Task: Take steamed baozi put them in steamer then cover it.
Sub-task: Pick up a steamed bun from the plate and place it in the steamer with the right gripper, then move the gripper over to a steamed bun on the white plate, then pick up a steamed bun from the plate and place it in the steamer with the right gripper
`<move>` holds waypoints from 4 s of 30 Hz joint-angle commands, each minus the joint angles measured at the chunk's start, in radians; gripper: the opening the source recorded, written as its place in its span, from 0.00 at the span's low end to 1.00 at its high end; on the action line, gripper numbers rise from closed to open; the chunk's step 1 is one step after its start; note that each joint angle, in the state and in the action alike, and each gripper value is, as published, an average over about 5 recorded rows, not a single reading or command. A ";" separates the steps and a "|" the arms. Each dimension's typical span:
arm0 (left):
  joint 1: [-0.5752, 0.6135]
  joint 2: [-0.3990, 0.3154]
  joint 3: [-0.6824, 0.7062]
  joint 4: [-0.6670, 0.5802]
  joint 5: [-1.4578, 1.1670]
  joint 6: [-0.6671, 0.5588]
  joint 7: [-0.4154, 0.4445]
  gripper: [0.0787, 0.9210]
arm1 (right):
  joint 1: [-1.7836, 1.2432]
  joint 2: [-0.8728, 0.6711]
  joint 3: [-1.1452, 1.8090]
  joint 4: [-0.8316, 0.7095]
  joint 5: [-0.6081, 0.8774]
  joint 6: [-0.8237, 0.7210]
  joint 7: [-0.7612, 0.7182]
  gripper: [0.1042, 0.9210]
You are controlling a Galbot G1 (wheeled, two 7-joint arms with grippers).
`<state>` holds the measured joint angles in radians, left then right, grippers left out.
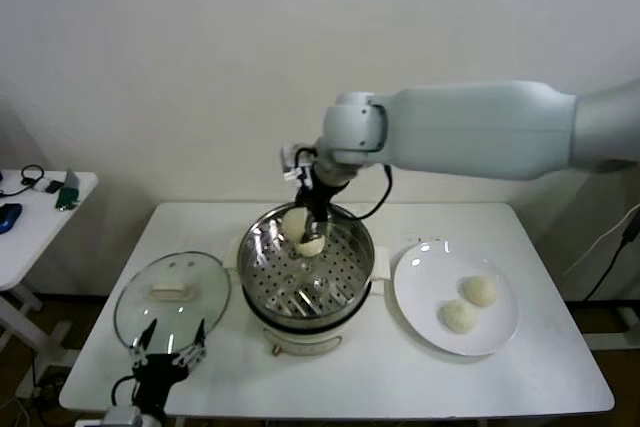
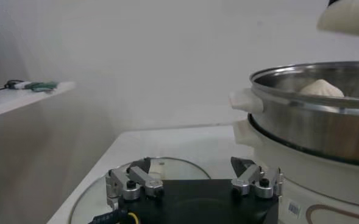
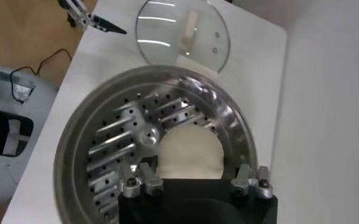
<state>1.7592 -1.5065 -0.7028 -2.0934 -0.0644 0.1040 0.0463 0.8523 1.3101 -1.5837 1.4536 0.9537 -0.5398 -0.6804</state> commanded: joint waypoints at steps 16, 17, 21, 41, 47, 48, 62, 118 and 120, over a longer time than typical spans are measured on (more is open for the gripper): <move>-0.003 0.004 0.000 0.007 0.000 0.001 0.000 0.88 | -0.258 0.142 0.021 -0.132 -0.077 -0.039 0.113 0.74; -0.003 0.004 0.000 0.007 0.001 0.001 0.000 0.88 | -0.258 0.143 0.020 -0.138 -0.077 -0.038 0.112 0.75; -0.004 0.004 0.001 0.010 0.001 0.000 -0.001 0.88 | -0.250 0.141 0.019 -0.147 -0.079 -0.031 0.106 0.79; -0.013 0.000 0.008 0.006 0.007 0.016 0.002 0.88 | 0.291 -0.361 -0.197 0.028 -0.097 0.249 -0.350 0.88; -0.018 0.003 0.009 0.008 0.006 0.021 0.004 0.88 | 0.341 -0.581 -0.362 0.200 -0.213 0.224 -0.291 0.88; -0.019 0.003 0.010 0.008 0.006 0.021 0.004 0.88 | 0.333 -0.616 -0.386 0.224 -0.241 0.212 -0.268 0.88; -0.012 -0.003 0.015 0.006 0.008 0.020 0.003 0.88 | -0.043 -0.793 -0.287 0.252 -0.429 0.123 -0.137 0.88; -0.050 -0.013 0.018 0.063 0.017 0.021 0.003 0.88 | -0.318 -0.672 -0.013 -0.021 -0.507 0.187 -0.163 0.72; -0.048 -0.014 0.017 0.060 0.018 0.020 0.003 0.88 | -0.195 -0.652 -0.084 -0.014 -0.484 0.226 -0.200 0.72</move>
<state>1.7116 -1.5200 -0.6864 -2.0334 -0.0469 0.1242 0.0490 0.4508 0.6412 -1.5592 1.4344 0.4307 -0.3798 -0.8124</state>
